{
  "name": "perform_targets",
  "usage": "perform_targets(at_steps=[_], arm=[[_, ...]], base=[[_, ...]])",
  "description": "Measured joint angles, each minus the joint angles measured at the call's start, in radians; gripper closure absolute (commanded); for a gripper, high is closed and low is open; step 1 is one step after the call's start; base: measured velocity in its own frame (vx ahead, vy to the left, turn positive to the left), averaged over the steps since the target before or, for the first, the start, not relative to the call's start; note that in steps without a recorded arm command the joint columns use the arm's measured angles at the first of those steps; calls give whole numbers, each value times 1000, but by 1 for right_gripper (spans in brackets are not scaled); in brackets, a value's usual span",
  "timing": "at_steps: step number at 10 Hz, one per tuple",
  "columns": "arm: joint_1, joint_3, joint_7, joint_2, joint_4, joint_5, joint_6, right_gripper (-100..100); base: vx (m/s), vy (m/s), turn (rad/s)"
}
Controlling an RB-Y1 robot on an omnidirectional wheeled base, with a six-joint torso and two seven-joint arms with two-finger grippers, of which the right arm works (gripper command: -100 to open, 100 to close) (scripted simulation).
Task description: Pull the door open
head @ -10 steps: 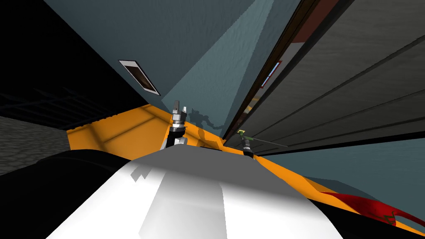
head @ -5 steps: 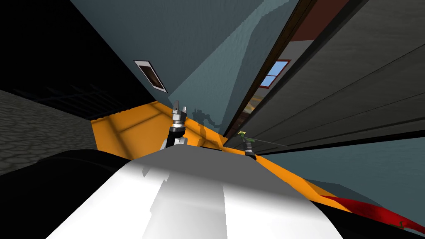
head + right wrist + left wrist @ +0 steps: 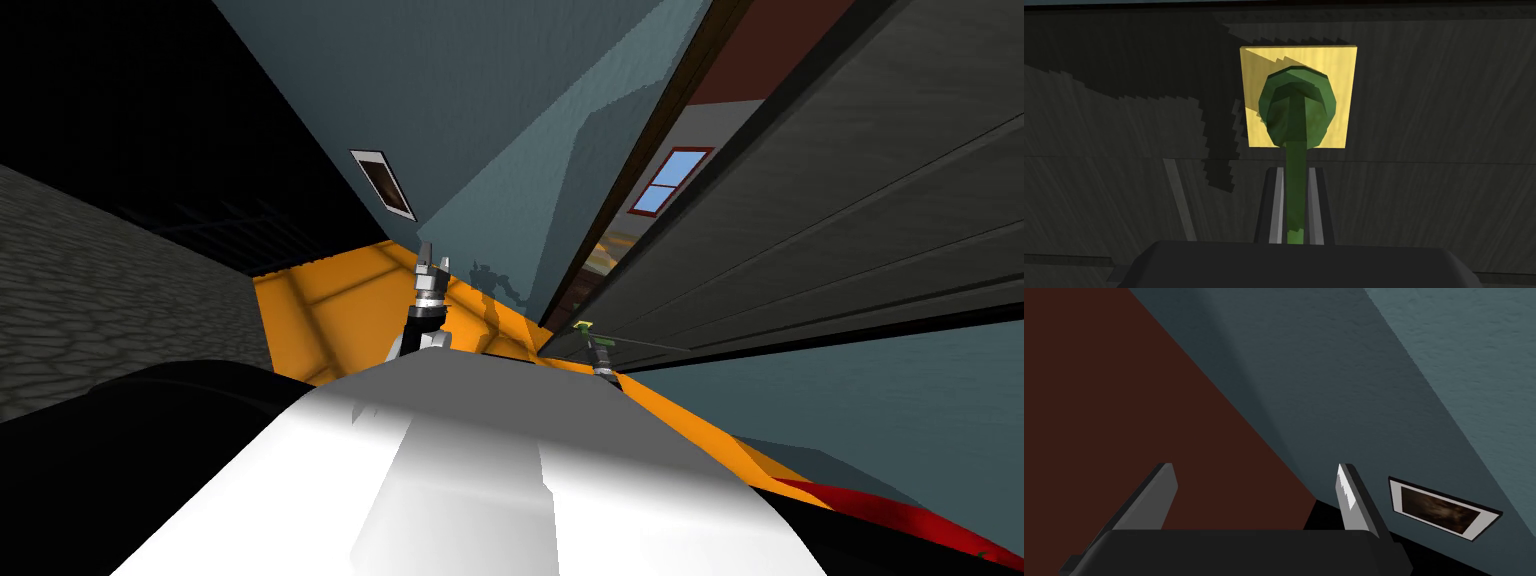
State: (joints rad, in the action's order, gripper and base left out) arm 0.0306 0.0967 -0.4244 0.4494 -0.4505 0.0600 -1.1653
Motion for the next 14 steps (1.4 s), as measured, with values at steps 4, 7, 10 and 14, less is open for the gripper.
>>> perform_targets(at_steps=[4, 7, 10, 14], arm=[[67, 11, -18, 25, -55, -2, -28, 100], [59, 19, -24, 27, 5, -6, -81, 100], [77, 29, -41, 44, 22, -9, -133, 100], [39, 18, -32, 28, 47, -17, -120, 100]], base=[[-145, -53, 110], [-106, -50, 120], [-122, -47, 84], [-183, -62, 119]])
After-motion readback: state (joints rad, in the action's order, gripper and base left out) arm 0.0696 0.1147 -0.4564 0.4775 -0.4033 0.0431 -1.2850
